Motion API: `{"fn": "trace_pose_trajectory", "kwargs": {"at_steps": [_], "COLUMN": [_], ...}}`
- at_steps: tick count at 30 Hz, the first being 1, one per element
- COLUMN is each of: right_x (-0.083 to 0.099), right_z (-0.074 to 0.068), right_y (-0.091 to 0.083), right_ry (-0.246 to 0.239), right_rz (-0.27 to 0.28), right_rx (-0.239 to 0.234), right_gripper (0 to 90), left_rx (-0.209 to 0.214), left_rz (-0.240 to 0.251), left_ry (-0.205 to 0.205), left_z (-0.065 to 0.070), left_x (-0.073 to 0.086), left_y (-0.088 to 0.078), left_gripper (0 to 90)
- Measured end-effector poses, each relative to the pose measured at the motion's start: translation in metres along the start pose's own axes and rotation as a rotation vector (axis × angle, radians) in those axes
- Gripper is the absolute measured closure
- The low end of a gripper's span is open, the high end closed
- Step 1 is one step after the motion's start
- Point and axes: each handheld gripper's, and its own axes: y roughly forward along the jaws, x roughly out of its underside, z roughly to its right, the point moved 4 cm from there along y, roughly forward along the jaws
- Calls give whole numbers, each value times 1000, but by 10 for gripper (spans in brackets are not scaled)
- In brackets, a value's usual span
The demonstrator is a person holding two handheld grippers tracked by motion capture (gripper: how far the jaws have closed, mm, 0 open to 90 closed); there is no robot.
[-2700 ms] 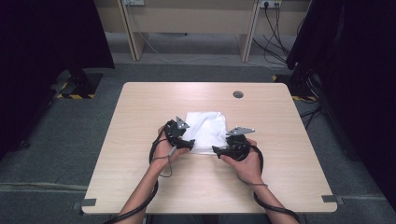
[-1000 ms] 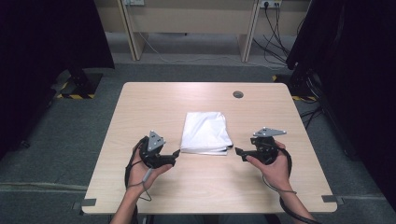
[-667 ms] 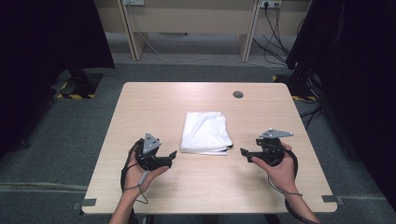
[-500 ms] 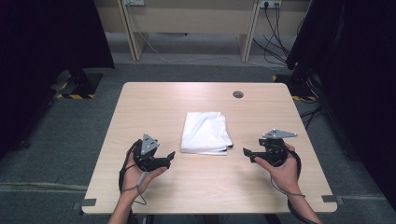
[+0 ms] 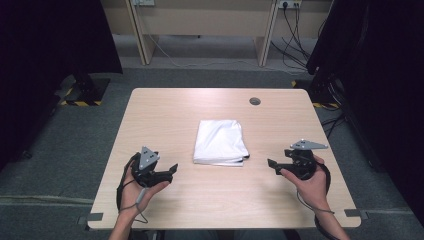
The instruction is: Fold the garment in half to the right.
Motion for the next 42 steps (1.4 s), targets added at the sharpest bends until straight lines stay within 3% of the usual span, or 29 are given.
{"fn": "trace_pose_trajectory", "kwargs": {"at_steps": [22,30,42], "right_x": [26,35,47], "right_z": [31,38,47], "right_y": [-21,-27,-32], "right_ry": [62,77,91], "right_rz": [20,25,31], "right_rx": [54,71,99], "right_gripper": [193,191,189], "left_rx": [-20,-38,-51], "left_rz": [17,40,27], "left_ry": [-5,-23,-37], "left_z": [-6,-14,-23], "left_x": [7,9,25], "left_y": [-8,-16,-17], "left_gripper": [191,192,192]}}
